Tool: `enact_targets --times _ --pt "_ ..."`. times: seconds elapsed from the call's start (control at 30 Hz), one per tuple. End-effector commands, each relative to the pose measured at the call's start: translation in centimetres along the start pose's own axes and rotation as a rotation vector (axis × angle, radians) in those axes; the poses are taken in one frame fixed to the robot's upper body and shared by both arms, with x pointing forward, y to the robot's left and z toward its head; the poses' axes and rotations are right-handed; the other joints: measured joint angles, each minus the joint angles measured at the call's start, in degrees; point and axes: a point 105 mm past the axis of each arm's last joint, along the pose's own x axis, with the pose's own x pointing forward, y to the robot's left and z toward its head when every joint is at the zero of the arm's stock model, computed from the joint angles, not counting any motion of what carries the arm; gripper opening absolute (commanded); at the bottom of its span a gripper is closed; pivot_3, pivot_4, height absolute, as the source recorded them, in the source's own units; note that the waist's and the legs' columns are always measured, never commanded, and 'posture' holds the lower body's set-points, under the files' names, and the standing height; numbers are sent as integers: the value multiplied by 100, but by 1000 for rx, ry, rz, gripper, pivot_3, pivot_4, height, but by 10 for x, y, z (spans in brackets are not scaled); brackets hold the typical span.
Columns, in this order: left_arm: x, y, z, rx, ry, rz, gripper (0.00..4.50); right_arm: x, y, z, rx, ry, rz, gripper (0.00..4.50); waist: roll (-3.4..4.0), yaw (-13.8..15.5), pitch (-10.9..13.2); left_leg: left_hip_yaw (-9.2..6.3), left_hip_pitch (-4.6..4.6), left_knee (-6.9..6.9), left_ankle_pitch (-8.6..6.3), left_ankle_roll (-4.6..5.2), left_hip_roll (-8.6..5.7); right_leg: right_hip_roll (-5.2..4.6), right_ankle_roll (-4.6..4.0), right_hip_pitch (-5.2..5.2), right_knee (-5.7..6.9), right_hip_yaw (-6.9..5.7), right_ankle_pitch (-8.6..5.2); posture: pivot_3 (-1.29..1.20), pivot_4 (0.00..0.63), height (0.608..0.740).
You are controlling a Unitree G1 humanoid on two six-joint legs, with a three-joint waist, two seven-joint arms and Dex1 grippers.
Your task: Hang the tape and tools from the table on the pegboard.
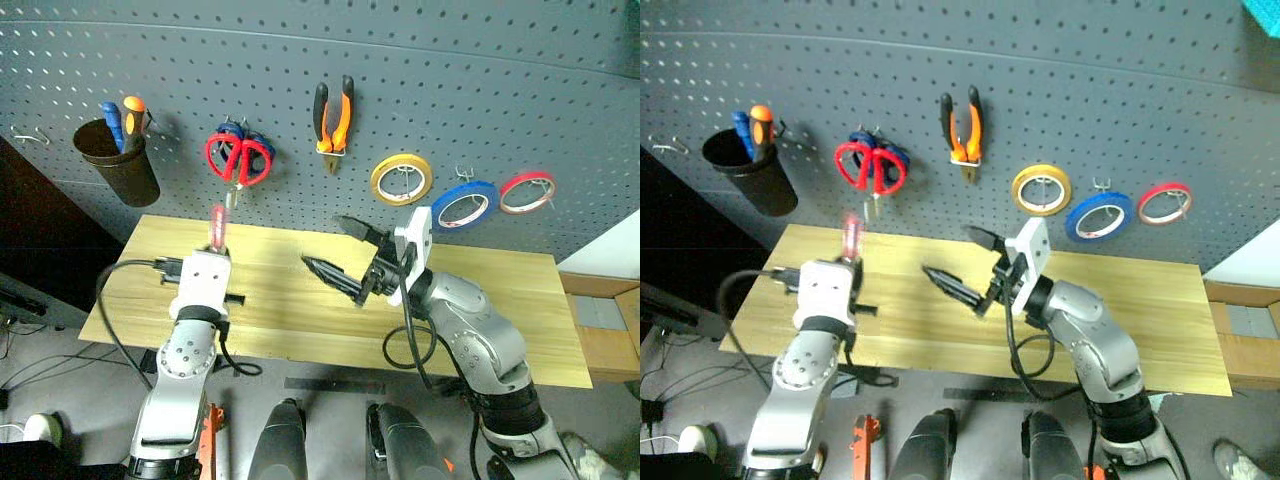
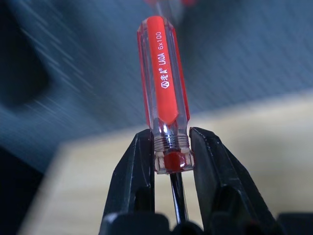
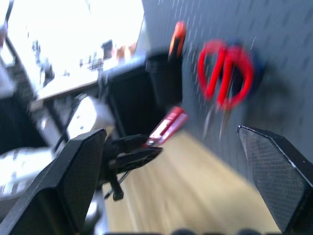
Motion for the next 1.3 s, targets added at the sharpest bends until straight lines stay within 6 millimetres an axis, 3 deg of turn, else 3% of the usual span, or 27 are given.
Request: enact_targets --times 0.03,0.2,0.3,0.4,0.57,0.77,1.07,1.3 --pt "19 62 50 82 -214 234 746 14 2 24 11 -103 -5 4500 0 21 -49 -10 0 0 6 -2 2 3 -3 2 0 -12 2 233 102 740" --pt "50 109 75 120 -310 350 746 27 2 31 12 -143 -10 4500 4 128 -261 -36 8 -11 21 -12 3 7 -19 16 0 -48 11 227 99 740" --pt "70 127 89 109 -354 387 746 32 -1 33 2 -154 -21 4500 2 201 -303 -37 11 -13 22 -11 2 8 -19 18 1 -50 11 221 107 740" --pt "95 133 108 108 -409 375 746 37 -4 34 -21 -156 -34 4500 1 284 -304 -45 10 -9 25 -11 4 14 -21 18 4 -58 12 208 122 740" --pt "131 137 125 60 -433 355 746 45 -5 35 -31 -166 -40 4500 1 280 -304 -48 9 -9 26 -9 2 14 -23 21 4 -61 14 188 146 740" --pt "153 130 139 29 -455 317 746 52 -14 41 -97 -163 -69 4500 11 221 -287 -47 9 -12 26 -8 5 16 -24 13 8 -66 13 157 195 740" --pt "161 128 125 -3 -414 311 746 40 -30 36 -131 -106 -122 4500 59 84 -126 -46 8 -10 26 -3 7 15 -26 13 13 -68 11 125 273 740" --pt "151 128 91 -2 -363 323 746 33 -33 28 -126 -65 -127 4500 78 -13 -6 -49 5 -11 26 -2 10 14 -29 10 15 -72 10 144 283 740"
